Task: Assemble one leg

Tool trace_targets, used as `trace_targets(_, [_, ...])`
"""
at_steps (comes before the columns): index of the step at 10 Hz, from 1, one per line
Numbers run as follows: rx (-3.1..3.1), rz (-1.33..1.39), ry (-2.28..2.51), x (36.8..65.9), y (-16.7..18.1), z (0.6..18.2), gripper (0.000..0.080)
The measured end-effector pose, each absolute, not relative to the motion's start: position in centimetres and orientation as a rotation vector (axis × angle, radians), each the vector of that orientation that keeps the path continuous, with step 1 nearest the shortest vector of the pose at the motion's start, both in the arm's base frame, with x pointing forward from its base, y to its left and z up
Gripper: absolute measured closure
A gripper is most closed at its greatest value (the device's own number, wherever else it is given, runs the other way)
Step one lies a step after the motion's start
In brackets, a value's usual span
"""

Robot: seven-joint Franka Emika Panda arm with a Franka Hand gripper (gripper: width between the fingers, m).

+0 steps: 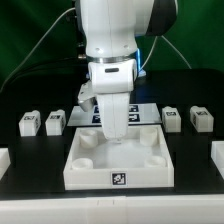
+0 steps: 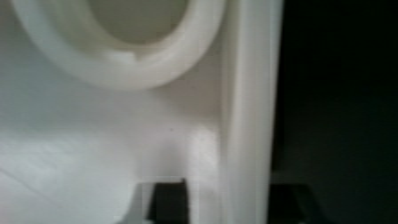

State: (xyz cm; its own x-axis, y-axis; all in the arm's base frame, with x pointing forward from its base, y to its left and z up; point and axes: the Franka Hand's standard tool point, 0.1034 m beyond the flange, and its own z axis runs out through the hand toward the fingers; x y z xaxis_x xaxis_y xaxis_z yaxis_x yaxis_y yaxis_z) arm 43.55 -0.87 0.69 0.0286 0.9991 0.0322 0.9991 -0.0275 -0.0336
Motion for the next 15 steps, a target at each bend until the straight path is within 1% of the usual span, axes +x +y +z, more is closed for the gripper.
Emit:
trace_targets(9, [-2.229,-0.015,-2.161,44.1,-0.7,1.0,0.0742])
trace_targets(10, [-2.221,-0.022,-2.167,45.1,0.2,1.4,0.0742])
trace_targets(11, [-2.209,-0.040,-2.180,46.2,1.1,1.5,0.0742])
trace_targets(14, [-2.246,-0.103,-2.129,49.0,4.8,1.4,0.0742])
trace_targets(15, [-2.245,-0.110,-2.120,49.5,5.8,1.3,0.0742])
